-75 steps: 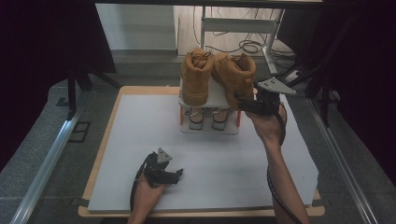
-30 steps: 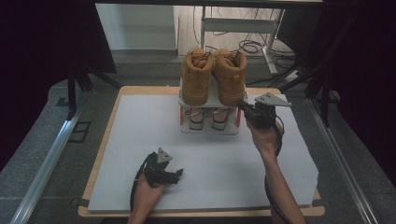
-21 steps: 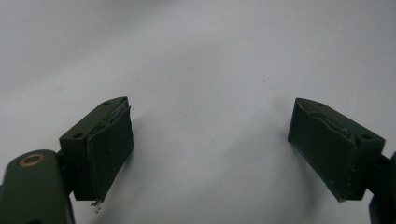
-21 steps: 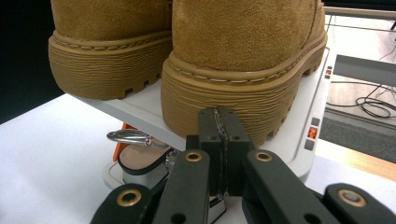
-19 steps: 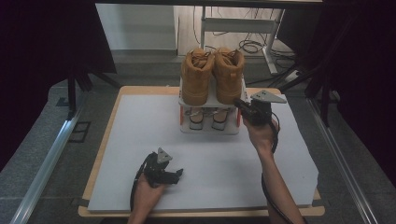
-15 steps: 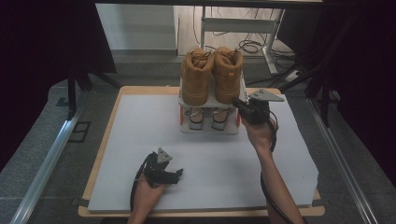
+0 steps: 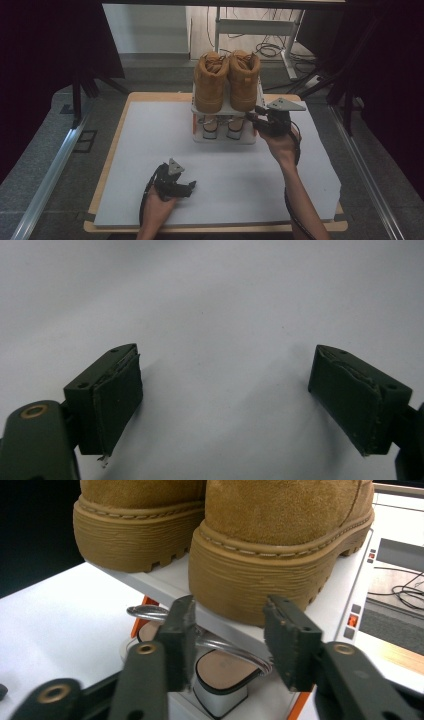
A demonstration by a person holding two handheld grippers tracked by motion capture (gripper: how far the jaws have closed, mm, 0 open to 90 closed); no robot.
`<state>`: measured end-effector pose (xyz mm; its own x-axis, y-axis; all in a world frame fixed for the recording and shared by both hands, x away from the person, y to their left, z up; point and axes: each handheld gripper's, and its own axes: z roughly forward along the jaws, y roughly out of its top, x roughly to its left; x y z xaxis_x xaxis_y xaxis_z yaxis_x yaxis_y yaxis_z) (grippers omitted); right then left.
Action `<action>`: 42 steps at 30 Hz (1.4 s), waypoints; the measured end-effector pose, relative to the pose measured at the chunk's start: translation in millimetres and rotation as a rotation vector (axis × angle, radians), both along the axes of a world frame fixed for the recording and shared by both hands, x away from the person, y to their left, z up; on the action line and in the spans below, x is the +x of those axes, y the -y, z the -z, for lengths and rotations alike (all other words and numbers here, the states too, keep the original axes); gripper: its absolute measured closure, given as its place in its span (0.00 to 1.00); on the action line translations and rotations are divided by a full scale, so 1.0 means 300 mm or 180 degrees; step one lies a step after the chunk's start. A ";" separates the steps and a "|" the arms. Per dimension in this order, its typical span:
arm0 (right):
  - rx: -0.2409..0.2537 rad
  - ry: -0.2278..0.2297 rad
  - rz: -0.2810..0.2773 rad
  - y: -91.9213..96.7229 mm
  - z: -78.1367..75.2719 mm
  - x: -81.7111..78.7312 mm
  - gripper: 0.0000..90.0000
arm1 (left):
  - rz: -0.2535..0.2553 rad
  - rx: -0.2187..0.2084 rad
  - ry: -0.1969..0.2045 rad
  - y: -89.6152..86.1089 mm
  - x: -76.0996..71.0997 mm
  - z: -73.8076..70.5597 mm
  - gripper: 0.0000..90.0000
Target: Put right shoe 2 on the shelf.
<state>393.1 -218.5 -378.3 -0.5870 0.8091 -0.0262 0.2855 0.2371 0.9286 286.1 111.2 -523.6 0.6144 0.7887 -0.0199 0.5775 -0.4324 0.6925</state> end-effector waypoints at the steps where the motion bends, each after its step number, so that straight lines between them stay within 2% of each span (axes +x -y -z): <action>1: -0.0005 0.0015 -0.0004 0.001 0.000 -0.004 0.55 | -0.0011 -0.0018 0.0003 0.001 0.000 0.001 0.16; 7: -0.0010 0.0059 -0.0005 0.011 -0.005 -0.030 0.44 | -0.0017 -0.0022 0.0002 0.002 -0.001 0.001 0.16; 10: -0.0055 0.0063 -0.0017 0.016 -0.008 -0.043 0.40 | -0.0020 -0.0028 0.0001 0.002 -0.001 0.001 0.16; 24: 0.0010 0.0059 -0.0031 0.054 -0.005 -0.075 0.26 | -0.0020 -0.0030 0.0008 0.002 -0.001 0.001 0.16; 33: 0.0038 0.0070 -0.0027 0.076 -0.004 -0.097 0.19 | -0.0021 -0.0033 0.0008 0.002 -0.001 0.001 0.16; 42: 0.0023 0.0018 -0.0032 0.093 0.005 -0.116 0.17 | -0.0004 -0.0011 0.0001 0.001 0.000 0.000 0.16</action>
<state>358.3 -246.5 -379.8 -0.5949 0.8035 -0.0237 0.2777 0.2332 0.9319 286.0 111.0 -523.7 0.6134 0.7895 -0.0224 0.5779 -0.4292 0.6941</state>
